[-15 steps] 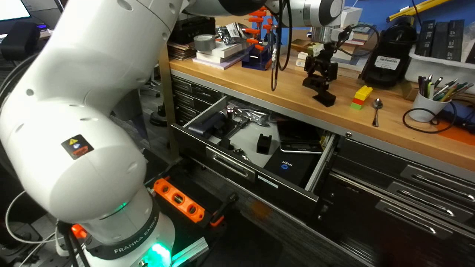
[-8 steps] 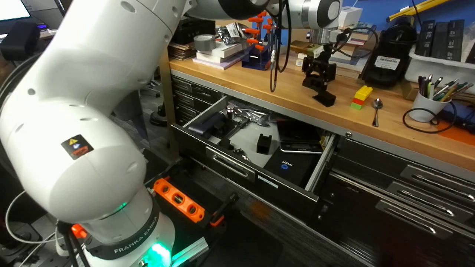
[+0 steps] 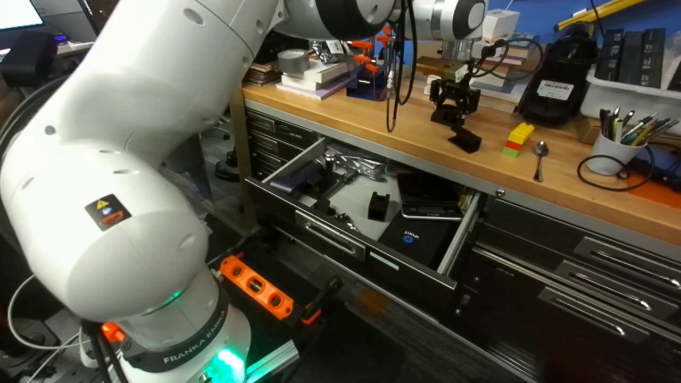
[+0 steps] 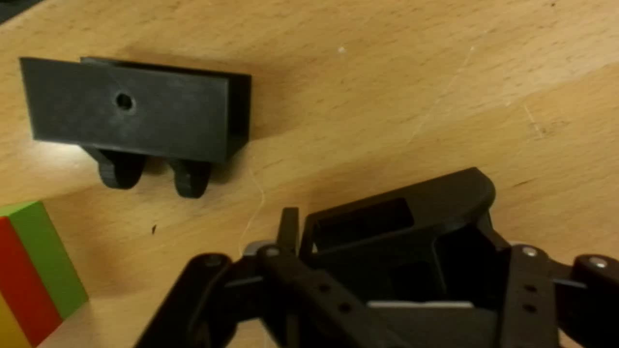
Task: Put the black objects inside the open drawer and close the drawer
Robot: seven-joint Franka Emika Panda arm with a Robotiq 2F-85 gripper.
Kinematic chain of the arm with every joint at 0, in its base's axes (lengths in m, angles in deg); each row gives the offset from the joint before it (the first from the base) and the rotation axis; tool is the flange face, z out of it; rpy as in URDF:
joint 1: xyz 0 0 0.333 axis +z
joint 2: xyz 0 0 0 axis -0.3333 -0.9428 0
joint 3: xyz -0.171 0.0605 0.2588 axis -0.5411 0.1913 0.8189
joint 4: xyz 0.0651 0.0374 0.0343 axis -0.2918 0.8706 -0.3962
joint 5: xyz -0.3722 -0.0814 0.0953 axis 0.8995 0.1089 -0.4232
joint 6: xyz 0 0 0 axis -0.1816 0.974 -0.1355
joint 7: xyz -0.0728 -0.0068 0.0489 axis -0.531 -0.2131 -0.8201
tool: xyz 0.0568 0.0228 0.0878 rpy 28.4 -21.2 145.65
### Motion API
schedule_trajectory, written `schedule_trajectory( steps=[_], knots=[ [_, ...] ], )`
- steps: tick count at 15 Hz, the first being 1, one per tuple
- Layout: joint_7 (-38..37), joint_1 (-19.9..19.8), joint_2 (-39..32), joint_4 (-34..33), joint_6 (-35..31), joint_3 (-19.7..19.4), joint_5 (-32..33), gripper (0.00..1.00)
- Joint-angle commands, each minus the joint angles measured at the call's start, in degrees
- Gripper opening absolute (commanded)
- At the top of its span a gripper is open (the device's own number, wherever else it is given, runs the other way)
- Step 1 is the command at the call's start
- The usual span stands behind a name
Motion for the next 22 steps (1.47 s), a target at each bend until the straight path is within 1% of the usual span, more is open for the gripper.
schedule_trajectory(
  steps=[1,2,3,5,7,10,16,22],
  knots=[
    [3.11,-1.04,-1.41,-3.24,-0.11,1.11,-1.2,0.49],
    [3.5,-1.09,-1.45,-3.39,-0.06,1.21,-1.24,0.42],
    [3.85,-1.11,-1.45,-3.46,-0.08,1.27,-1.26,0.38],
    [4.08,-1.14,-1.11,-2.88,0.36,1.36,-1.44,0.38],
    [4.34,-1.25,0.79,-0.38,1.49,1.6,-1.94,0.38],
    [5.99,-1.54,6.21,7.47,1.21,2.27,-3.16,0.38],
    [6.7,-0.8,18.45,24.13,-0.12,3.09,-4.13,0.38],
    [6.41,0.06,29.71,40.75,-3.27,5.27,-8.05,0.38]
  ],
)
